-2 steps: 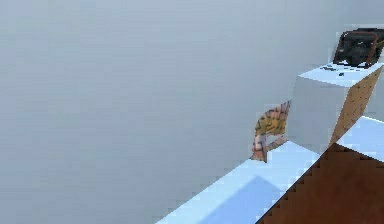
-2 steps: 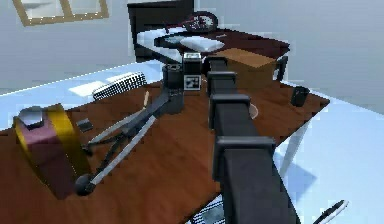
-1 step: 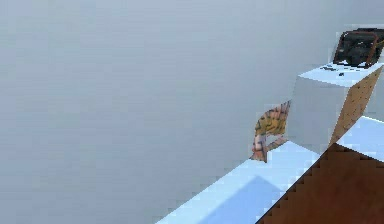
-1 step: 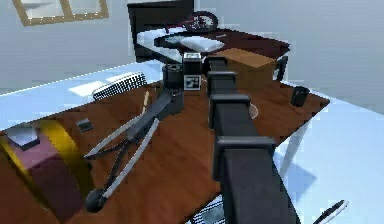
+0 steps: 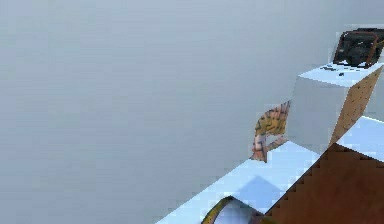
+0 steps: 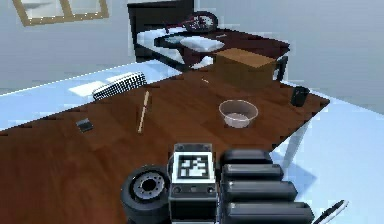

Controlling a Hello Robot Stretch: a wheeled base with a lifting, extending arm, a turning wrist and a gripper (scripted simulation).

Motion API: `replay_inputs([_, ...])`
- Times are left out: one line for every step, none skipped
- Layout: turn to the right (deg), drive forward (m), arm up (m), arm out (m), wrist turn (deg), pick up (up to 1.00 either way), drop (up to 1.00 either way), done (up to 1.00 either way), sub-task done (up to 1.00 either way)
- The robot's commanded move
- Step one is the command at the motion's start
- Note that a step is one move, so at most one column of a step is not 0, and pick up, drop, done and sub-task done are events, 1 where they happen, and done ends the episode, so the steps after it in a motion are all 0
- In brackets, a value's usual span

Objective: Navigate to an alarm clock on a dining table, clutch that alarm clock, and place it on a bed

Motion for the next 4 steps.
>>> replay_inputs([-45.0, 0.00, 0.00, 0.00, 0.0, 0.00, 0.00, 0.00, 0.00])
replay_inputs([-45.0, 0.00, 0.00, 0.00, 0.0, 0.00, 0.00, 0.00, 0.00])
replay_inputs([-3.0, 0.00, 0.00, 0.00, 0.0, 0.00, 0.00, 0.00, 0.00])
replay_inputs([0.0, 0.45, 0.00, 0.00, 0.0, 0.00, 0.00, 0.00, 0.00])
